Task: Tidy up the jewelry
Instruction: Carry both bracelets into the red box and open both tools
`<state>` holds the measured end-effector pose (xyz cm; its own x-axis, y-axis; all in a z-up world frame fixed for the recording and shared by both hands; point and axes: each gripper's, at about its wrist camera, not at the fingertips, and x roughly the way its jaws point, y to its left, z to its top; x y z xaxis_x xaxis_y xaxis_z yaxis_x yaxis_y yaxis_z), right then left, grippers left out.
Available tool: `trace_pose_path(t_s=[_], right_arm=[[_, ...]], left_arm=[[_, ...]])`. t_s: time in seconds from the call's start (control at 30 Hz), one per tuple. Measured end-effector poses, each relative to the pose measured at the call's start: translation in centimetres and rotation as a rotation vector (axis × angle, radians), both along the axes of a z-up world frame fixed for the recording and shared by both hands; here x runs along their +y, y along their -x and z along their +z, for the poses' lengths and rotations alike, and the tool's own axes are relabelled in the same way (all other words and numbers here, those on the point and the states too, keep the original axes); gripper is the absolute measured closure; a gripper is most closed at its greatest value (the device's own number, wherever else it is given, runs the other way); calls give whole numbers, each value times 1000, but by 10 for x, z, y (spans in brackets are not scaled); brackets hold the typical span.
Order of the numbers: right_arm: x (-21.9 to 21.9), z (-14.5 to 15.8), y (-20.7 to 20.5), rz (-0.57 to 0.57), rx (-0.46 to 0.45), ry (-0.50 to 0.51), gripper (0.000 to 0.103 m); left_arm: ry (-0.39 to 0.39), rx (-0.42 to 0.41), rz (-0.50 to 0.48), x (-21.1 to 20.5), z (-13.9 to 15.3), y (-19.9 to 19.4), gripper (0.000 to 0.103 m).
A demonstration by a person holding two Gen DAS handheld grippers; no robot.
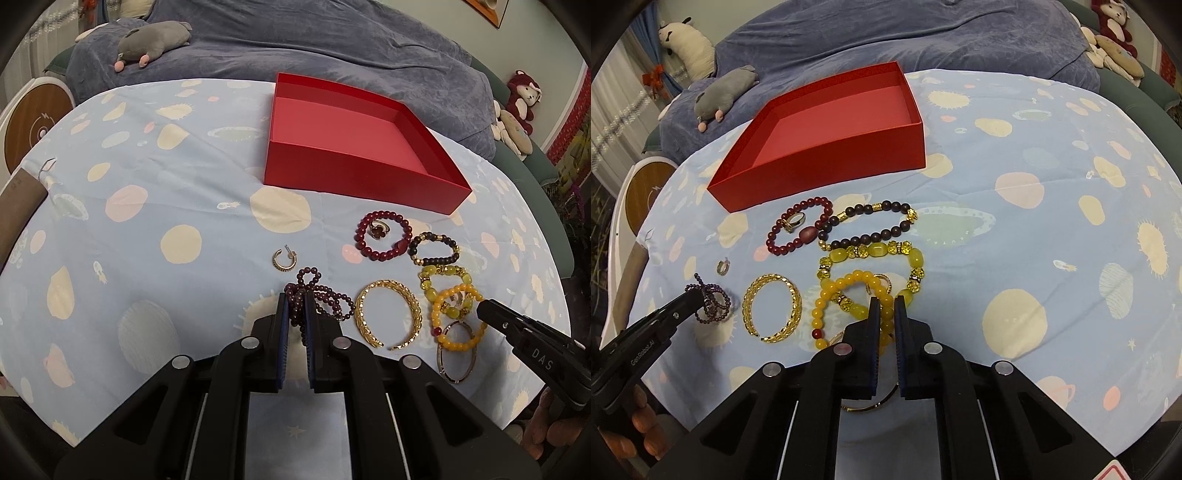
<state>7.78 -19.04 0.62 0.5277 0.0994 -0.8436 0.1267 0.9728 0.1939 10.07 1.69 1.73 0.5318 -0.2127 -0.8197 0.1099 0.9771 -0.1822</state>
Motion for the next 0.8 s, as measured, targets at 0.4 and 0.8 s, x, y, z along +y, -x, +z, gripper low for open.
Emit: trace_pose_path(t_s=[0.4, 0.8], right_arm=[[-7, 75, -26, 89, -99, -2, 96], [-5, 102, -189, 162, -159, -73, 96]], left_arm=[[26, -39, -64, -1, 51, -25, 95], [50, -107, -155, -32, 84, -172, 95]])
